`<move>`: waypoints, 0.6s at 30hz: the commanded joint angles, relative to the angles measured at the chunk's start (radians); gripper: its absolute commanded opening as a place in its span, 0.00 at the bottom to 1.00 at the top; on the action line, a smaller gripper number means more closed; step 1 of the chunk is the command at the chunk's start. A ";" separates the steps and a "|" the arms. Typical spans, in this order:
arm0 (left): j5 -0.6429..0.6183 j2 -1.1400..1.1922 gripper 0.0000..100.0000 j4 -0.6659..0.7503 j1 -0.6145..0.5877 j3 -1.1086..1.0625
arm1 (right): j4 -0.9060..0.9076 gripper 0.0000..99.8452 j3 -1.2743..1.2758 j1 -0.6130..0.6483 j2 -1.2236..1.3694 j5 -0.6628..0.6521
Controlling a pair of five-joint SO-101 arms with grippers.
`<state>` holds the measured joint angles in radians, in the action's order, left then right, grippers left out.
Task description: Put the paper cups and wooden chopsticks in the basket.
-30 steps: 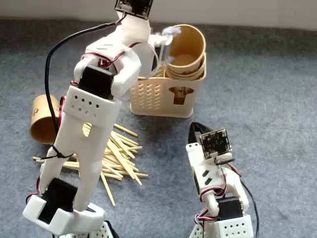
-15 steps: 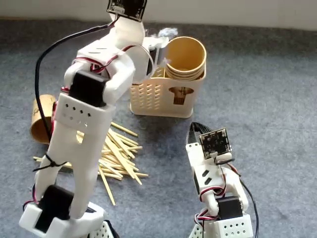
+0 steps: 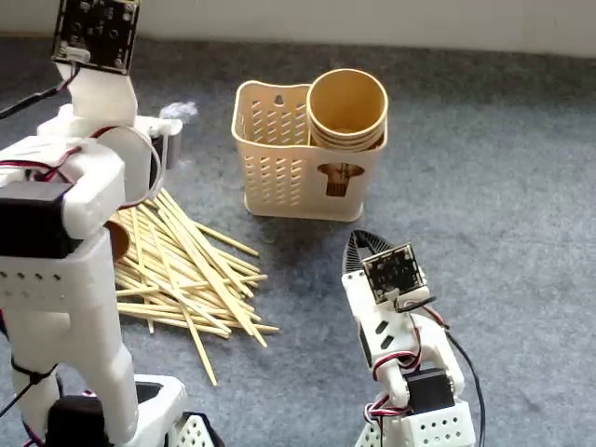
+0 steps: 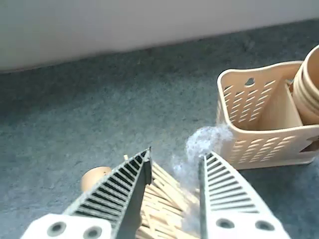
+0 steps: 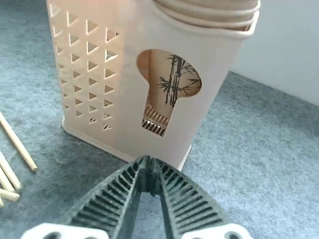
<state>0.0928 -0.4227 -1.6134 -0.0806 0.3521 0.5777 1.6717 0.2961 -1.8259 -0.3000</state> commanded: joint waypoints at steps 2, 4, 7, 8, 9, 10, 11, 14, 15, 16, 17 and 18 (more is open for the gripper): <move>0.173 -0.028 0.16 -0.048 -0.113 -0.013 | -0.036 0.01 0.097 -0.004 -0.012 -0.011; 0.273 -0.036 0.16 -0.048 -0.153 -0.081 | -0.036 0.01 0.097 -0.004 -0.012 -0.011; 0.425 -0.038 0.16 -0.048 -0.214 -0.166 | -0.036 0.01 0.097 -0.004 -0.012 -0.011; 0.454 -0.039 0.16 -0.048 -0.237 -0.183 | -0.036 0.01 0.097 -0.004 -0.012 -0.011; 0.477 -0.039 0.16 -0.048 -0.262 -0.193 | -0.036 0.01 0.097 -0.004 -0.012 -0.011; 0.497 -0.039 0.16 -0.048 -0.288 -0.197 | -0.036 0.01 0.097 -0.004 -0.012 -0.011; 0.523 -0.039 0.16 -0.048 -0.315 -0.199 | -0.036 0.01 0.097 -0.004 -0.012 -0.012; 0.624 -0.031 0.16 -0.048 -0.387 -0.203 | -0.036 0.01 0.097 -0.004 -0.012 -0.012; 0.667 -0.030 0.16 -0.048 -0.409 -0.213 | -0.036 0.01 0.097 -0.004 -0.012 -0.012; 0.720 -0.030 0.16 -0.041 -0.427 -0.239 | -0.036 0.01 0.097 -0.004 -0.012 -0.012; 0.775 -0.030 0.16 -0.040 -0.440 -0.274 | -0.036 0.01 0.097 -0.004 -0.012 -0.012; 0.822 -0.031 0.16 -0.040 -0.450 -0.317 | -0.036 0.01 0.097 -0.004 -0.012 -0.012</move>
<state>0.7864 -0.4381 -1.6579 -0.4918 0.0990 0.5731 1.6717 0.2961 -1.8259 -0.3000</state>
